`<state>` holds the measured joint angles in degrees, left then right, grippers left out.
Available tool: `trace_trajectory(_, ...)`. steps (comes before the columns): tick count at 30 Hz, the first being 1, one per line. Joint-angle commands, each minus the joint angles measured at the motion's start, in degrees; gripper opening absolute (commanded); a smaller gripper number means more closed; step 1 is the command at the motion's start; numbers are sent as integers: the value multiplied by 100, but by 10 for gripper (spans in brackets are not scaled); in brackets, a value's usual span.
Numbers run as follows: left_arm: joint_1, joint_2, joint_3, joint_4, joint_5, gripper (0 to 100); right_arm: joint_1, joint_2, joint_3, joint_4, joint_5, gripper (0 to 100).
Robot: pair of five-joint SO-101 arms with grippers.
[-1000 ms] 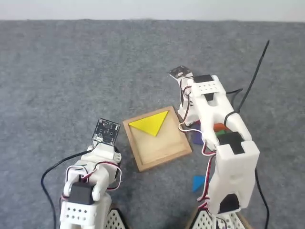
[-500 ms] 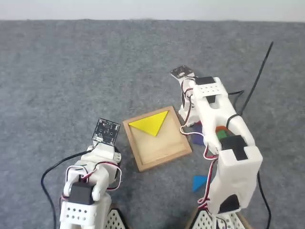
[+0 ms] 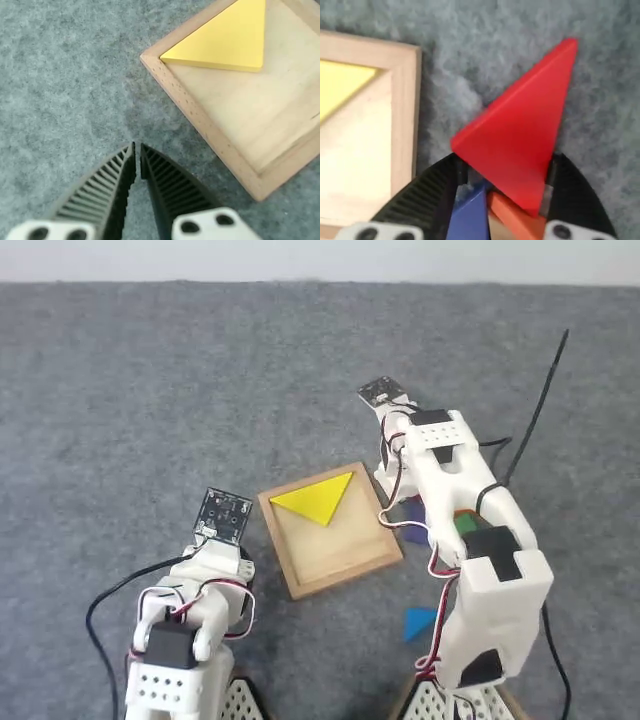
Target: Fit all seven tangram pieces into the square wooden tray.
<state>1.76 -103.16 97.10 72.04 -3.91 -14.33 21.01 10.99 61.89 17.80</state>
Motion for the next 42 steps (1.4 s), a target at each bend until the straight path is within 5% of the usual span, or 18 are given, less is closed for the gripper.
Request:
trace_trajectory(1, -44, -105, -57, 26, -9, 19, 101, -338, -35, -127, -220, 208)
trace_trajectory(32, -44, -105, -57, 26, -9, 19, 743, -901, -70, -119, -1319, 143)
trace_trajectory(39, -44, -105, -57, 26, -9, 19, -13, -831, -642, -92, -1890, 340)
trace_trajectory(42, -44, -105, -57, 26, -9, 19, -277, -778, -765, -163, -2277, 333)
